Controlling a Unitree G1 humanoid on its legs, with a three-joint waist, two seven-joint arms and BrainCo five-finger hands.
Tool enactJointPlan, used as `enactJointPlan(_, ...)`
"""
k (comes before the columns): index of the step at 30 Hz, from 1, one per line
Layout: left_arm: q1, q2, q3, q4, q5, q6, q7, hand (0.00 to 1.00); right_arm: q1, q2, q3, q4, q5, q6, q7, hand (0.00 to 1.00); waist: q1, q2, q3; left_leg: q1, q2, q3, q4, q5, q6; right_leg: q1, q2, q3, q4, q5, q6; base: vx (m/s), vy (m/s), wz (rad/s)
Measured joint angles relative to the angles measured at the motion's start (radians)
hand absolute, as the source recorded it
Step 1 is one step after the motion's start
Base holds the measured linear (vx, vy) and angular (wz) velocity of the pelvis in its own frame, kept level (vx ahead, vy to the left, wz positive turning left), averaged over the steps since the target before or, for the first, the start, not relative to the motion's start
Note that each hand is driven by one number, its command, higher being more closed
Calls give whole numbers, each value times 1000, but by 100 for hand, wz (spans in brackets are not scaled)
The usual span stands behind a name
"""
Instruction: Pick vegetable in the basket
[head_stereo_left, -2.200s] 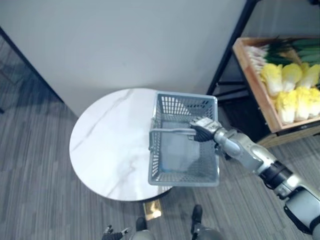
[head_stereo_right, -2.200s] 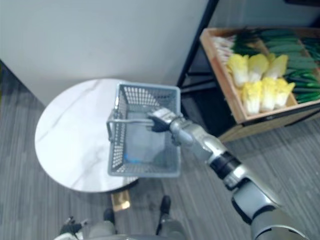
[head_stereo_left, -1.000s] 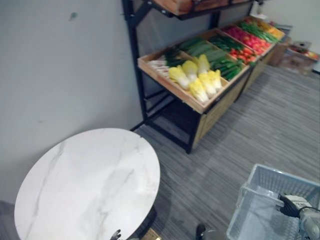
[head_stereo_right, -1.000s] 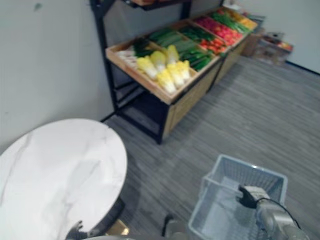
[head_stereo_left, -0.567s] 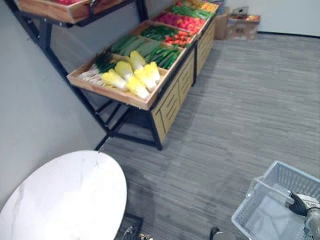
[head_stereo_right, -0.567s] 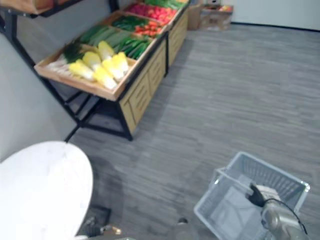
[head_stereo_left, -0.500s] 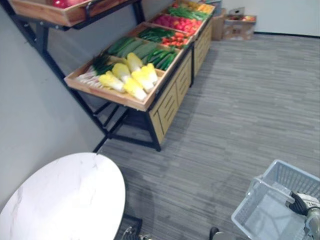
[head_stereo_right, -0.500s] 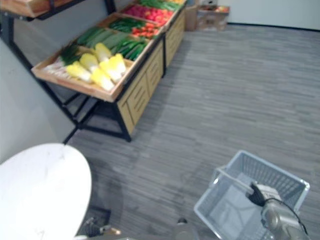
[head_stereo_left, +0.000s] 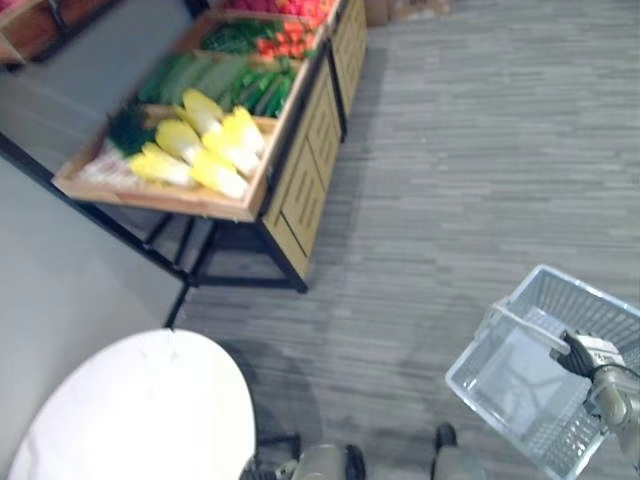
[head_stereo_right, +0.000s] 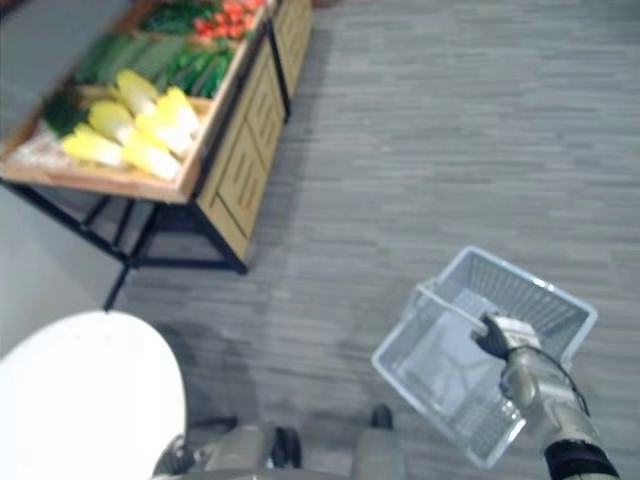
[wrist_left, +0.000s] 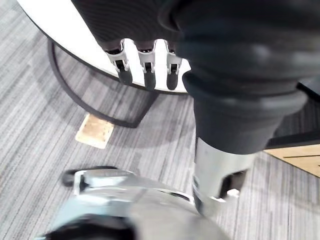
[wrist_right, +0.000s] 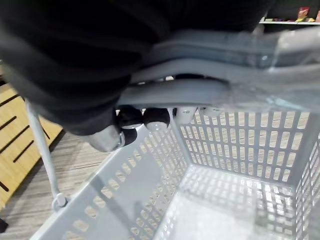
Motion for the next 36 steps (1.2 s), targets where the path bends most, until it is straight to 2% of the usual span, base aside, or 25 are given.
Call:
enactJointPlan(3,42,-18,3,-7,-1,-1,11,0,-5,42,9,-48,19,-8,-1,100,32,16,-4,-4,34,-4,-147,59,8,63,48,45,-38,-21,32,243,127,-66)
enactJointPlan(4,55,-21,2,-2,0,2,13,0,-7,54,19,-62,33,-16,-7,100,45,11,-9,11,42,-7,-158,122,30,77,60,72,-27,-45,43,263,192,-82)
enactJointPlan(6,72,7,-3,13,3,2,6,0,8,84,22,-62,38,-30,-20,100,40,-44,-62,24,-5,8,-153,85,53,77,11,95,-7,-87,50,331,208,-33)
enactJointPlan(7,69,29,-20,42,4,2,0,0,23,85,21,-54,38,-30,-23,100,23,-60,-97,44,-43,13,-167,58,68,57,-15,105,66,-106,69,371,200,4)
enactJointPlan(9,58,38,-28,63,6,3,-5,0,22,95,14,-39,38,-23,-22,100,20,-77,-90,104,-64,28,-203,51,92,-19,-21,138,283,-112,82,331,173,-6)
enactJointPlan(10,60,63,-61,61,14,5,-10,0,33,110,15,-37,36,-15,-21,100,10,-91,-84,178,-83,32,-226,35,120,-106,-22,167,545,-55,169,363,195,3)
enactJointPlan(11,59,75,-81,60,14,7,-9,0,41,114,15,-35,35,-11,-21,100,3,-100,-81,208,-90,28,-233,26,131,-138,-21,182,630,-6,198,459,199,26)
enactJointPlan(12,53,96,-118,59,14,11,-9,0,51,123,14,-26,34,-3,-21,100,-12,-100,-78,271,-97,17,-253,12,148,-174,-18,187,775,86,199,327,91,30)
enactJointPlan(13,48,108,-136,58,14,11,-10,0,53,126,14,-17,34,-3,-21,100,-17,-107,-73,298,-100,6,-262,6,155,-191,-20,181,842,85,196,407,71,39)
enactJointPlan(14,30,128,-160,54,14,11,-11,0,53,134,9,-6,34,0,-21,100,-28,-118,-64,339,-103,-10,-275,-2,164,-235,-20,153,921,42,128,392,25,38)
enactJointPlan(15,2,138,-165,40,14,11,-11,0,53,136,0,-3,34,0,-21,100,-37,-116,-52,373,-96,-33,-293,-3,165,-273,-14,104,920,-10,56,377,9,40)
enactJointPlan(17,-46,136,-168,14,13,11,-11,0,54,139,-24,-3,31,0,-20,100,-46,-98,-33,407,-76,-68,-308,-3,166,-303,11,42,785,-43,2,377,-34,48)
enactJointPlan(19,-78,131,-167,-21,11,9,-8,0,55,142,-34,-4,30,-1,-20,100,-62,-98,-32,417,-65,-111,-310,-3,166,-300,30,24,500,-35,11,398,-117,65)
enactJointPlan(21,-109,128,-167,-51,11,5,-5,0,86,154,-100,-8,31,-1,-21,100,-73,-114,-38,422,-67,-173,-311,-25,129,-277,25,94,95,45,46,387,-209,86)
enactJointPlan(22,-110,127,-165,-56,11,1,-4,0,97,159,-116,-9,31,-1,-21,100,-73,-121,-37,429,-69,-191,-311,-36,111,-267,21,119,37,65,49,441,-294,101)
enactJointPlan(23,-107,132,-156,-57,11,-3,-1,0,121,183,-150,-11,31,7,-22,100,-78,-149,-41,441,-75,-233,-307,-66,72,-252,4,143,-6,79,56,469,-380,114)
enactJointPlan(24,-102,130,-148,-47,11,0,1,0,141,196,-168,-11,30,23,-22,100,-89,-156,-48,454,-60,-282,-298,-118,46,-250,-4,131,28,172,82,465,-407,115)
enactJointPlan(25,-103,120,-147,-40,11,1,1,0,147,200,-182,-11,30,33,-22,100,-87,-142,-45,453,-41,-301,-291,-136,33,-257,11,105,59,189,81,444,-385,84)
enactJointPlan(26,-98,97,-142,-34,12,1,0,0,145,203,-189,-9,30,53,-22,100,-69,-99,-56,439,7,-316,-269,-132,21,-262,43,66,78,160,51,395,-336,50)
enactJointPlan(27,-95,84,-130,-28,12,1,1,0,143,203,-192,-9,32,53,-23,100,-61,-81,-63,405,31,-339,-232,-110,5,-260,55,33,90,147,27,427,-389,53)
enactJointPlan(29,-94,70,-102,-3,12,1,4,0,141,204,-212,-9,35,51,-23,100,-64,-70,-68,361,48,-392,-160,-69,0,-237,55,-28,114,115,10,313,-320,67)
enactJointPlan(32,-79,58,-67,1,4,3,20,0,154,202,-251,-6,42,41,-38,100,-62,-77,-66,304,57,-420,-5,6,-15,-158,51,-105,117,64,-16,229,-239,78)
enactJointPlan(34,-76,57,-44,1,2,3,33,0,161,202,-271,1,49,35,-51,100,-57,-87,-62,275,59,-389,81,94,-54,-85,36,-150,95,44,-29,226,-252,72)
enactJointPlan(35,-71,56,-38,1,2,2,36,0,172,205,-295,3,53,32,-66,100,-51,-98,-59,265,79,-320,105,113,-46,-37,17,-181,64,40,-32,215,-230,98)
enactJointPlan(36,-73,52,-39,1,3,3,37,0,187,211,-333,8,72,32,-77,100,-60,-90,-64,243,104,-229,92,79,-37,1,4,-229,34,38,-34,125,-135,123)
